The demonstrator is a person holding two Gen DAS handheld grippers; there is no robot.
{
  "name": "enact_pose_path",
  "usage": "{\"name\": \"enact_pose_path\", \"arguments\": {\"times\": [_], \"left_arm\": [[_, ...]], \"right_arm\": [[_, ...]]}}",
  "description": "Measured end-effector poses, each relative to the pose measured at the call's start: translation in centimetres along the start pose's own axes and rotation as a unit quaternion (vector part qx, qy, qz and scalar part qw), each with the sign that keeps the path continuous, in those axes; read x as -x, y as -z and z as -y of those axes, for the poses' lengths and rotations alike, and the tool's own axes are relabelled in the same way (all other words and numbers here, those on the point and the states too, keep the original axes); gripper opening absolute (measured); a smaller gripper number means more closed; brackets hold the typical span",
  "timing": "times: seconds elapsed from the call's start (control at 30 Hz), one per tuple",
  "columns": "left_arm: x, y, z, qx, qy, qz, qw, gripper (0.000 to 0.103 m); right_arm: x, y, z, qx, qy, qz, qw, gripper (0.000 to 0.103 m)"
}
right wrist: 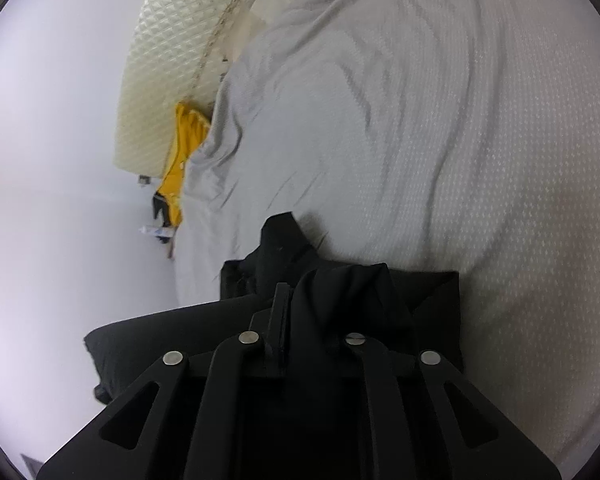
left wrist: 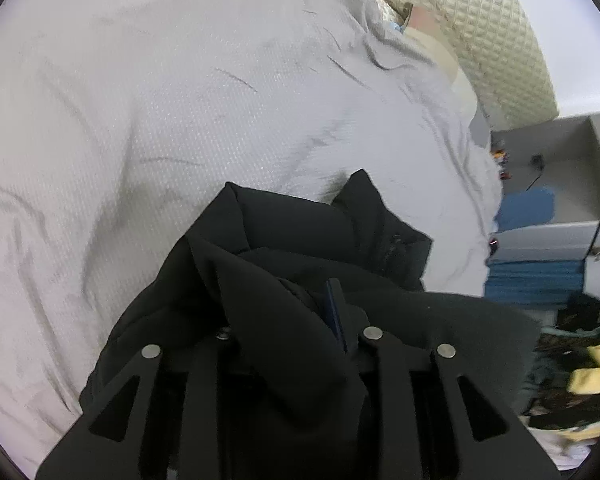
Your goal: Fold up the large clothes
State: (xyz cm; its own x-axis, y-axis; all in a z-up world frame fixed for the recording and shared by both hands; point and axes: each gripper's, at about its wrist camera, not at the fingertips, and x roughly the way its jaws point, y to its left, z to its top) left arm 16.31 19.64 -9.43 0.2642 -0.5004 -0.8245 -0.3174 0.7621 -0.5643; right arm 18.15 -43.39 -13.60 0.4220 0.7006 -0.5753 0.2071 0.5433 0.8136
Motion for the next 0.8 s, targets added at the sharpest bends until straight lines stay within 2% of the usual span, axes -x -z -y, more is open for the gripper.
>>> {"name": "enact_pose_path", "arguments": {"times": [0.13, 0.2, 0.23, 0.27, 0.3, 0.37, 0.43, 0.47, 0.53, 0.57, 0.63, 0.8], "left_arm": [[2.5, 1.0, -1.2, 0.018, 0.032, 0.014, 0.9992, 0.036], [4.6, 1.6, -1.9, 0.019, 0.037, 0.033, 0.9986, 0.057], [5.4, 1.8, -2.0, 0.014, 0.033, 0.044, 0.9984, 0.064], [7.0, 2.3, -2.1, -0.002, 0.018, 0.070, 0.9974, 0.075], [7.7, 2.5, -2.0, -0.014, 0.009, 0.086, 0.9962, 0.077], [9.3, 3.6, -1.2, -0.061, -0.020, 0.126, 0.9900, 0.078], [10.4, 5.3, 0.0, -0.109, -0.041, 0.160, 0.9801, 0.078], [10.9, 6.7, 1.1, -0.141, -0.055, 0.184, 0.9713, 0.078], [11.2, 8.5, 2.4, -0.173, -0.068, 0.212, 0.9593, 0.078], [11.3, 10.2, 3.6, -0.195, -0.079, 0.235, 0.9491, 0.078], [11.1, 12.8, 5.4, -0.231, -0.078, 0.258, 0.9351, 0.078], [9.6, 19.4, 8.4, -0.297, -0.049, 0.280, 0.9117, 0.078]], "right_arm": [[2.0, 0.4, -0.1, 0.009, -0.012, 0.006, 1.000, 0.030], [3.5, 0.7, -0.3, 0.015, -0.009, 0.016, 1.000, 0.039], [4.4, 0.9, -0.5, 0.023, 0.004, 0.024, 0.999, 0.044], [4.8, 1.0, -0.7, 0.030, 0.017, 0.031, 0.999, 0.045], [5.9, 1.2, -1.2, 0.042, 0.042, 0.045, 0.997, 0.046], [7.3, 1.7, -2.1, 0.063, 0.063, 0.068, 0.994, 0.046], [8.8, 2.4, -3.6, 0.095, 0.093, 0.094, 0.987, 0.046], [9.6, 3.2, -4.9, 0.121, 0.114, 0.111, 0.980, 0.046], [10.3, 4.4, -6.8, 0.156, 0.132, 0.130, 0.970, 0.046], [10.6, 5.2, -7.9, 0.173, 0.134, 0.139, 0.966, 0.046], [11.2, 7.3, -10.1, 0.202, 0.132, 0.157, 0.958, 0.046], [11.7, 12.9, -14.0, 0.266, 0.124, 0.185, 0.938, 0.047]]}}
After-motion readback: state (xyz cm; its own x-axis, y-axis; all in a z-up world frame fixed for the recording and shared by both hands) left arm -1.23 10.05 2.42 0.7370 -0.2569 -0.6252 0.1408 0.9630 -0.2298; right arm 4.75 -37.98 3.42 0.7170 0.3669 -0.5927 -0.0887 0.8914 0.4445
